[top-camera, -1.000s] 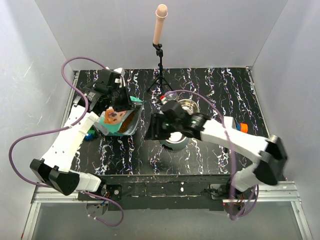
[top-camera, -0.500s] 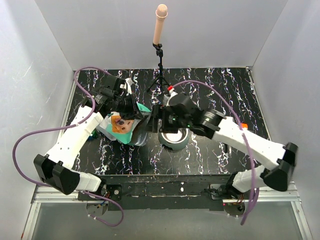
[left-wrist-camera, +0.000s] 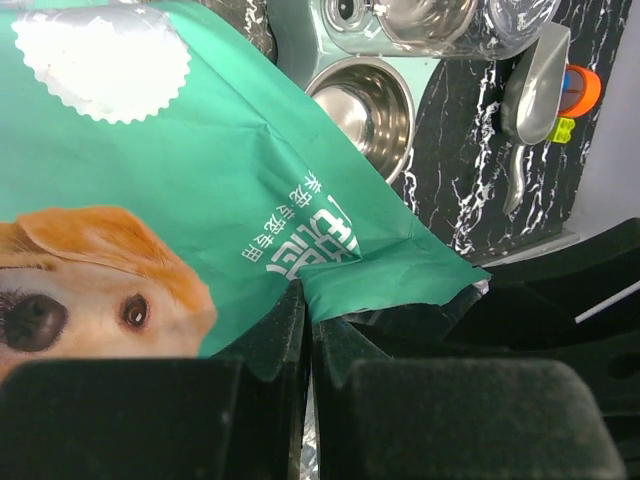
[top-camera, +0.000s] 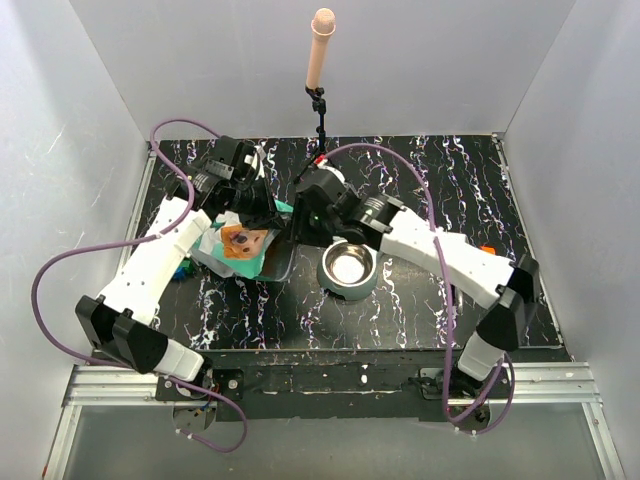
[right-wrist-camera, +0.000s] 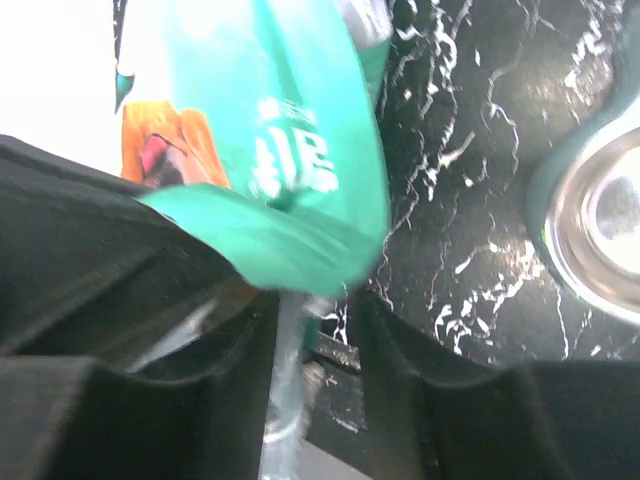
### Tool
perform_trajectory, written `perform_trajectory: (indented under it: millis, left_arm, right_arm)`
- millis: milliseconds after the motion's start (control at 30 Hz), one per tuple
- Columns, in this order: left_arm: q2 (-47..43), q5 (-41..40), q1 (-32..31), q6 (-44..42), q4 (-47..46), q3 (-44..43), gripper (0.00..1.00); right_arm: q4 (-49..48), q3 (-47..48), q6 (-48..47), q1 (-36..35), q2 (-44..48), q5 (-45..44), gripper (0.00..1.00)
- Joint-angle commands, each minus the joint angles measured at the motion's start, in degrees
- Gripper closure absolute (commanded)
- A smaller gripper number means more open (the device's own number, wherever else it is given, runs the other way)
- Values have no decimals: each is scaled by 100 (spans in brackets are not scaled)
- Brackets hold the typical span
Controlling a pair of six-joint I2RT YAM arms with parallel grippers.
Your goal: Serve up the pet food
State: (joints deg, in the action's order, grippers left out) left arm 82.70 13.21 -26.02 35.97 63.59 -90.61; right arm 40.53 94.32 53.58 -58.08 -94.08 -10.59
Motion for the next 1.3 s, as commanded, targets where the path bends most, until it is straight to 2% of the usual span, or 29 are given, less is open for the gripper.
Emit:
perform_trajectory:
  millis: [0, 133, 200, 300, 567, 700, 800, 833, 867, 933, 1067, 1200, 1267]
  left_arm:
    - [141, -407, -26, -379, 259, -536, 100]
    - [159, -775, -35, -643, 434, -756, 100]
    - [107, -986, -43, -818, 522, -774, 100]
    - [10, -1189, -52, -881, 680, -590, 90]
    - [-43, -1093, -96, -810, 804, -335, 71]
    - [-148, -750, -131, -828, 734, -133, 71]
    - [-157, -627, -166, -854, 733, -124, 79]
    - [-149, -618, -175, -863, 768, -193, 79]
    - [-140, -609, -175, -854, 821, -316, 74]
    - [-61, -522, -167, -889, 1014, -711, 59]
    - [19, -556, -184, -1021, 1261, -942, 47]
    - [71, -470, -184, -1065, 1077, -809, 48]
    - [150, -495, -193, -1057, 1059, -774, 54]
  right_arm:
    - [112, 919, -190, 16, -548, -110, 62]
    - [806, 1703, -471, 8, -884, -627, 90]
    - [554, 1573, -646, 69, -796, -463, 94]
    - [17, 1326, -753, 157, -673, 21, 99]
    - [-230, 1238, -788, 324, -550, 469, 99]
    - [-300, 1141, -814, 386, -479, 540, 99]
    - [-318, 1106, -840, 438, -462, 593, 99]
    - [-318, 1080, -858, 438, -444, 602, 99]
    - [-318, 1071, -867, 447, -436, 611, 99]
    - [-327, 1088, -911, 447, -435, 663, 99]
    - [-344, 1123, -893, 447, -453, 725, 99]
    - [-353, 1150, -850, 447, -453, 804, 99]
    - [-379, 1115, -797, 447, -436, 822, 99]
